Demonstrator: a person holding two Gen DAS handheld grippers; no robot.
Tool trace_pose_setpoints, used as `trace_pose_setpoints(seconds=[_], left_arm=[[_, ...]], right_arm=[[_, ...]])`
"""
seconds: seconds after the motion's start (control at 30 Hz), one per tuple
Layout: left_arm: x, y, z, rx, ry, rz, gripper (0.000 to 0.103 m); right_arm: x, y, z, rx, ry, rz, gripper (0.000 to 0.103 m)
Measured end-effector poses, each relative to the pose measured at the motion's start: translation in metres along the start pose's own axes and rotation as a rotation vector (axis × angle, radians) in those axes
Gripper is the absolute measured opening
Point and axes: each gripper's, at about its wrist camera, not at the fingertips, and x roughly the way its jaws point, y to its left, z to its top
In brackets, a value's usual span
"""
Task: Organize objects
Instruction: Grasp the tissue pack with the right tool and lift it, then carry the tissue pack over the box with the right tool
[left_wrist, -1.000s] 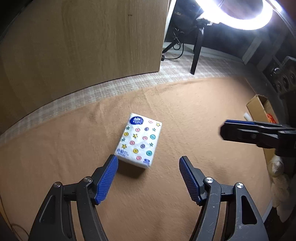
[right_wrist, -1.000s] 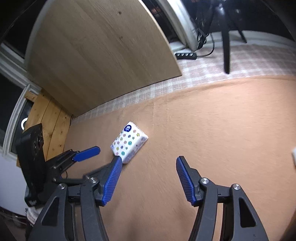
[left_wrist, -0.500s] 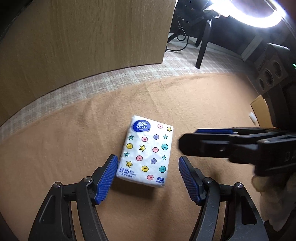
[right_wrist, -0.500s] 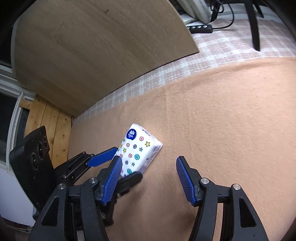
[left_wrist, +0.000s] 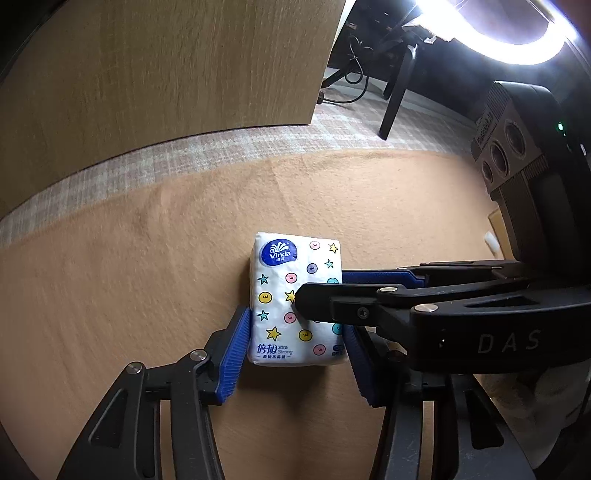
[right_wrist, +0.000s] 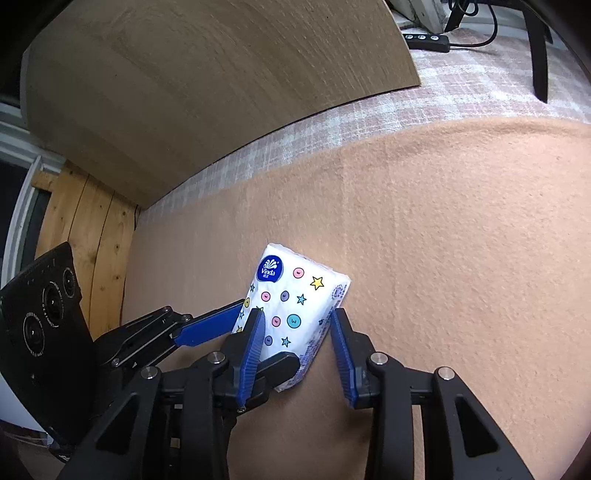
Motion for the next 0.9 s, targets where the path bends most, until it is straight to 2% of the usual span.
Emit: trace_pose_setpoints(seconds=[0.17,0.43,0.63,0.9], left_arm=[[-0.010,-0.027,-0.010,0.012,-0.025,0.017,0.052],[-0.033,-0.095,-0.026,0.052,-0.082,0.016,0.051],[-0.039,-0.171,-0.029,0.159,-0.104,-0.004,0.051],[-0.032,-0.282,-0.036,0.287,-0.096,-0.096,0.051]], right_arm=[[-0.017,-0.004,-0.013,-0.021,-0.013,-0.003,0.033],[-0.074,-0.018,-0.044,-0.036,-0.086,-0.014,0.033],[-0.138,-0.049,-0.075,-0.023,-0.169,-0.047,0.033],[-0.222,-0.112,-0.122,0.056,-0.269,-0.096,0.033]])
